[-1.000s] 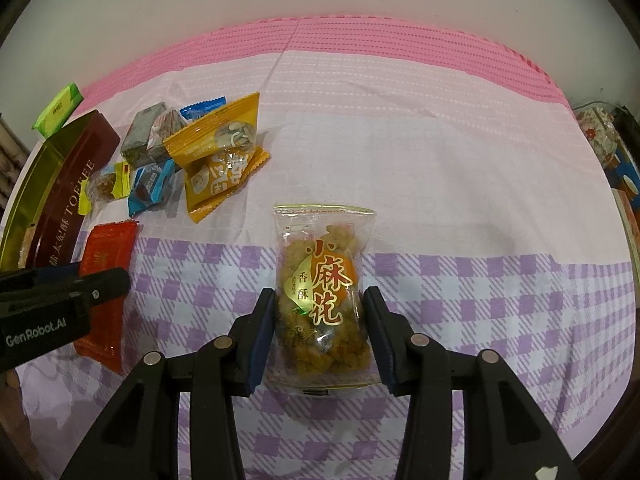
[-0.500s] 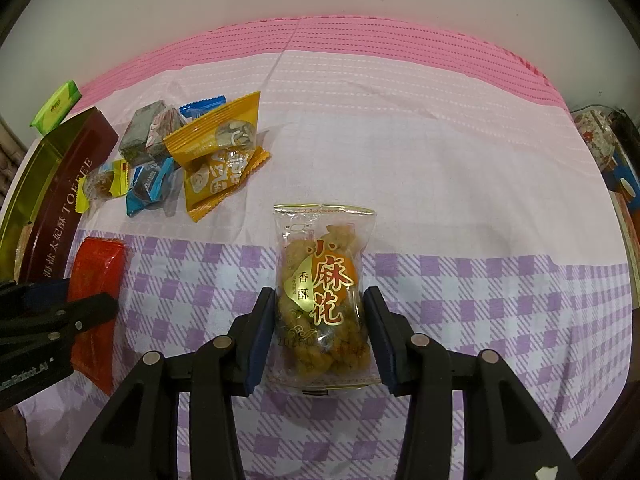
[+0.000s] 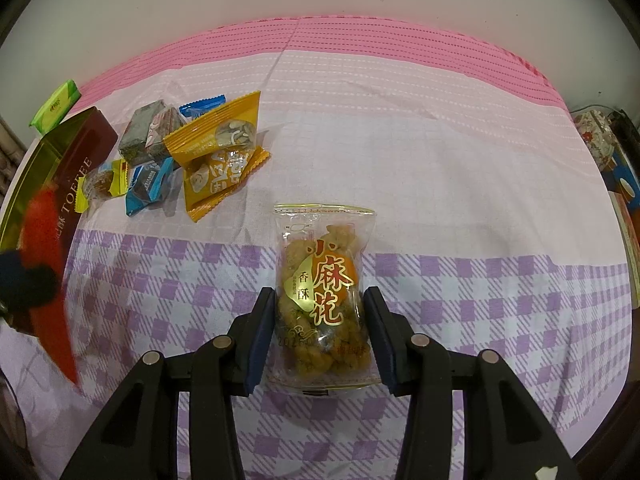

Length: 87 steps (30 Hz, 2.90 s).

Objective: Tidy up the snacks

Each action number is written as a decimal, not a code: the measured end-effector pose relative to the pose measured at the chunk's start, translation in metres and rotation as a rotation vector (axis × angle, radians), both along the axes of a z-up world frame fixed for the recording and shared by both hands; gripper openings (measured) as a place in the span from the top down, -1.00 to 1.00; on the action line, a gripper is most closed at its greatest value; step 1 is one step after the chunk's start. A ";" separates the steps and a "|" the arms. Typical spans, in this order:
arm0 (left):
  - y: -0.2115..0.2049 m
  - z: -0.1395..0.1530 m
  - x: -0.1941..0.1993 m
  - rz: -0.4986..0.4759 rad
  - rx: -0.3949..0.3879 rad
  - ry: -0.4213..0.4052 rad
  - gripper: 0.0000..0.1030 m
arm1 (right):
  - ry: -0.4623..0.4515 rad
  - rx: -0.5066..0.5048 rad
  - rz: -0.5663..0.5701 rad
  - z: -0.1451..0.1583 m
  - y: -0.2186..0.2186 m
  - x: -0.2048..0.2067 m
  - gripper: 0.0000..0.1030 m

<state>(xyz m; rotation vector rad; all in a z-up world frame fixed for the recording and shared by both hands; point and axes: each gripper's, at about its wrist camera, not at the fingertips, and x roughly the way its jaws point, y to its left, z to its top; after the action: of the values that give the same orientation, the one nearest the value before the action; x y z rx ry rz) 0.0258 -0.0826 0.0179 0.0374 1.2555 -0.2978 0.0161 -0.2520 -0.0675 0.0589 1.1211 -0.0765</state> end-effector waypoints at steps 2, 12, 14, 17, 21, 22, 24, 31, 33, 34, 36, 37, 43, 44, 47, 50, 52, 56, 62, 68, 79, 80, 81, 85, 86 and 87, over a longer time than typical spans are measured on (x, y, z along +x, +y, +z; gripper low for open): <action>0.015 0.013 0.006 0.009 -0.004 -0.022 0.12 | 0.000 0.001 -0.001 0.000 0.000 0.000 0.16; 0.093 0.038 0.052 0.076 0.131 -0.077 0.12 | 0.000 -0.002 0.002 0.000 0.000 0.000 0.16; 0.109 0.035 0.057 0.075 0.169 -0.068 0.12 | -0.001 -0.002 0.002 -0.001 0.000 0.000 0.16; 0.129 0.025 0.063 0.091 0.200 -0.052 0.12 | 0.001 -0.002 0.002 -0.001 -0.001 0.000 0.16; 0.148 0.008 0.070 0.108 0.277 -0.048 0.12 | 0.002 -0.001 0.001 -0.001 -0.002 0.000 0.16; 0.152 0.002 0.072 0.115 0.294 -0.042 0.12 | 0.001 -0.002 0.002 -0.001 -0.001 0.000 0.16; 0.159 -0.008 0.073 0.115 0.306 -0.015 0.12 | 0.001 -0.002 0.001 -0.001 -0.001 0.000 0.16; 0.170 -0.030 0.077 0.113 0.330 0.019 0.12 | 0.001 -0.002 0.001 0.000 0.000 0.000 0.16; 0.172 -0.033 0.077 0.114 0.335 0.026 0.12 | 0.002 -0.003 0.003 0.000 0.000 0.000 0.16; 0.172 -0.033 0.076 0.112 0.337 0.029 0.12 | 0.003 -0.003 0.003 0.000 -0.001 0.000 0.16; 0.173 -0.034 0.075 0.110 0.340 0.031 0.12 | 0.003 -0.004 0.002 0.000 -0.001 0.000 0.16; 0.173 -0.034 0.074 0.109 0.339 0.032 0.12 | 0.002 -0.004 0.002 0.000 0.000 0.001 0.16; 0.175 -0.044 0.072 0.113 0.333 0.054 0.12 | 0.003 -0.003 0.002 0.000 0.000 0.000 0.16; 0.175 -0.044 0.072 0.115 0.330 0.054 0.12 | 0.003 -0.003 0.003 0.000 0.000 0.000 0.16; 0.177 -0.045 0.071 0.121 0.322 0.049 0.12 | 0.004 -0.003 0.003 0.000 -0.001 0.001 0.16; 0.178 -0.045 0.071 0.129 0.314 0.052 0.11 | 0.004 -0.003 0.004 0.000 0.000 0.001 0.16; 0.179 -0.045 0.071 0.135 0.305 0.054 0.10 | 0.004 -0.003 0.002 0.000 -0.001 0.001 0.15; 0.181 -0.043 0.070 0.131 0.302 0.042 0.09 | 0.006 -0.006 0.006 -0.001 -0.002 0.001 0.13; 0.182 -0.030 0.062 0.137 0.276 0.003 0.08 | 0.007 -0.007 0.004 -0.001 0.000 0.001 0.12; 0.190 -0.010 0.052 0.167 0.221 -0.056 -0.04 | 0.013 -0.012 -0.010 -0.001 0.002 0.002 0.13; 0.213 0.018 0.025 0.264 0.179 -0.203 -0.34 | 0.009 -0.017 -0.022 0.000 0.002 0.001 0.26; 0.215 0.018 0.023 0.274 0.174 -0.211 -0.34 | 0.009 -0.018 -0.027 0.000 0.002 0.000 0.26; 0.217 0.017 0.021 0.279 0.170 -0.216 -0.34 | 0.009 -0.020 -0.031 0.000 0.002 0.000 0.26; 0.226 0.011 0.017 0.311 0.169 -0.224 -0.41 | 0.013 -0.024 -0.049 0.002 0.005 0.000 0.27; 0.227 0.009 0.016 0.315 0.183 -0.223 -0.43 | 0.015 -0.024 -0.053 0.003 0.004 0.000 0.27; 0.227 0.008 0.016 0.316 0.192 -0.228 -0.43 | 0.016 -0.024 -0.061 0.003 0.004 -0.002 0.27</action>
<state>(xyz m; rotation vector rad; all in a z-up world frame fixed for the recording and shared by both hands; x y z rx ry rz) 0.0418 0.1441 0.0263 0.0359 1.0404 0.0997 0.0140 -0.2482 -0.0643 0.0713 1.1346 -0.1452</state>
